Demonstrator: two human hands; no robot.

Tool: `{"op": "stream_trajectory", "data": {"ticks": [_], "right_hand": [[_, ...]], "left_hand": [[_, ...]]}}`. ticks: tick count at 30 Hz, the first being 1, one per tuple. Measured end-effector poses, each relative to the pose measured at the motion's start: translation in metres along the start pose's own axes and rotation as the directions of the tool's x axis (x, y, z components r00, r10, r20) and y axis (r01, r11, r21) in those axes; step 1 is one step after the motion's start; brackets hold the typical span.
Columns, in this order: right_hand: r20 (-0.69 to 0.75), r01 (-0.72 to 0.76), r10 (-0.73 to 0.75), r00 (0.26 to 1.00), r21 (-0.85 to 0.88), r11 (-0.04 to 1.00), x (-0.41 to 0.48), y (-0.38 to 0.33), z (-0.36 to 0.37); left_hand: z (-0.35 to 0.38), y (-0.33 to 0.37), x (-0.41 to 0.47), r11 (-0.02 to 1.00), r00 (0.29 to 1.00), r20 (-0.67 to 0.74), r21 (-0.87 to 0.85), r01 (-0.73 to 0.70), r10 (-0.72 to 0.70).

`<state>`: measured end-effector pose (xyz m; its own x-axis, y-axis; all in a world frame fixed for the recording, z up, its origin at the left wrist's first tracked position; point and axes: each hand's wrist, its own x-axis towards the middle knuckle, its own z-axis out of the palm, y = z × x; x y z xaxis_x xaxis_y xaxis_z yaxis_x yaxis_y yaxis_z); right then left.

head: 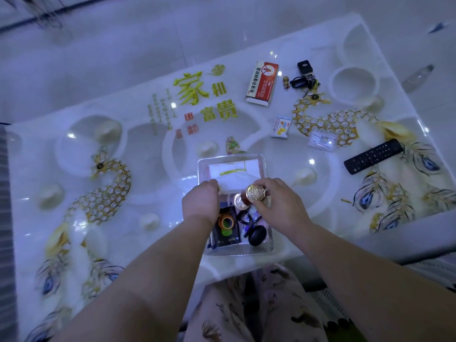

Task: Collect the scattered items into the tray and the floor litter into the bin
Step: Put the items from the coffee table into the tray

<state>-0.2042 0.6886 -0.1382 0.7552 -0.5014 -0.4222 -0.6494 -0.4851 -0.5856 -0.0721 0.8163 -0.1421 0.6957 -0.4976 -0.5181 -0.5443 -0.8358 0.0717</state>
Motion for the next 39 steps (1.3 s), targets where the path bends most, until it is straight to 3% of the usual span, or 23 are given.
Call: {"op": "stream_trajectory", "data": {"ticks": [7,11,18,24,33,35,39], "right_hand": [[0.065,0.035,-0.039,0.997,0.058,0.998,0.007,-0.037,0.033],[0.106,0.024,-0.013,0.994,-0.099,0.995,0.017,-0.047,0.059],[0.093,0.031,-0.014,0.996,-0.182,0.983,0.027,-0.048,0.087],[0.107,0.072,-0.033,0.994,-0.384,0.92,0.03,-0.056,0.1],[-0.001,0.103,-0.116,0.993,-0.452,0.886,0.041,-0.062,0.115],[-0.047,0.092,-0.124,0.991,-0.435,0.896,0.038,-0.061,0.121],[0.0,0.117,-0.131,0.991,-0.452,0.885,0.042,-0.063,0.126]], "left_hand": [[-0.012,-0.044,-0.008,0.994,0.996,-0.01,-0.067,0.085,-0.086],[-0.007,-0.059,-0.008,0.989,0.999,0.001,-0.137,0.052,-0.053],[0.006,-0.072,-0.007,0.978,0.999,0.031,-0.207,-0.035,0.043],[0.008,-0.08,-0.004,0.975,0.995,0.07,-0.216,-0.06,0.077],[0.007,-0.078,0.003,0.974,0.989,0.102,-0.21,-0.082,0.105],[0.008,-0.075,0.005,0.979,0.988,0.126,-0.192,-0.063,0.088],[0.015,-0.069,0.007,0.976,0.97,0.242,-0.201,0.078,-0.027]]}}
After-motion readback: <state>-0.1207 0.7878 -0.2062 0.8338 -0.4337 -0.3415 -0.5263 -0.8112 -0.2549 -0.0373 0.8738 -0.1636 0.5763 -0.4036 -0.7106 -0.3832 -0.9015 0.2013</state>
